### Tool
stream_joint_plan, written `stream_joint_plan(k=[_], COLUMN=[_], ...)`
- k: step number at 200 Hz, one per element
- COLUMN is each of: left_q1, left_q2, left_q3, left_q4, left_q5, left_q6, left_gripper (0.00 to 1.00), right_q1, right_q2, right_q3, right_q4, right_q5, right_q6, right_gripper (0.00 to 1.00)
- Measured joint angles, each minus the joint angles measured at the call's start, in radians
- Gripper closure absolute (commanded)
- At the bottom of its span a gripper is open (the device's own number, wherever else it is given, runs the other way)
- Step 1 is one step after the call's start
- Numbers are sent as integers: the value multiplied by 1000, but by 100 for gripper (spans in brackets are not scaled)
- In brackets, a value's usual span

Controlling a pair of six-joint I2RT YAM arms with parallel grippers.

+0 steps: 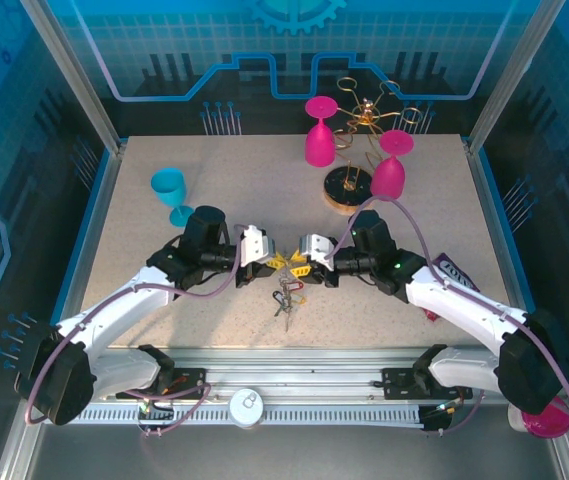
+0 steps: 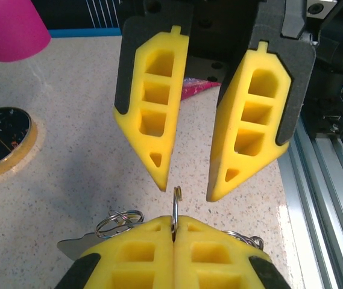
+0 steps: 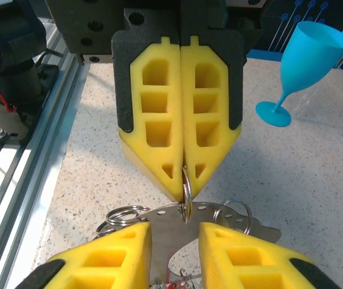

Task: Put the keys on the keyring

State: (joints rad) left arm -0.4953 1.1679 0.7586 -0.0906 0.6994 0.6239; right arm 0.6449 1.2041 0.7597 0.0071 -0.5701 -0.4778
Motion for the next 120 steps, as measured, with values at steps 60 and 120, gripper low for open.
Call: stream_joint_plan(k=[60,120], left_q1=[-24,-33], left_q2=[0,10], left_q3=[43,87], left_q4=[-99,-182], left_q5=[-28,-70], left_q6=[63,101], left_gripper=[100,100], right_q1=[23,31], right_q2=[32,49], right_q3=[55,82], right_q4=[-23,-71], right_q5=[13,10], right_q6=[-27,-60], right_gripper=[77,100])
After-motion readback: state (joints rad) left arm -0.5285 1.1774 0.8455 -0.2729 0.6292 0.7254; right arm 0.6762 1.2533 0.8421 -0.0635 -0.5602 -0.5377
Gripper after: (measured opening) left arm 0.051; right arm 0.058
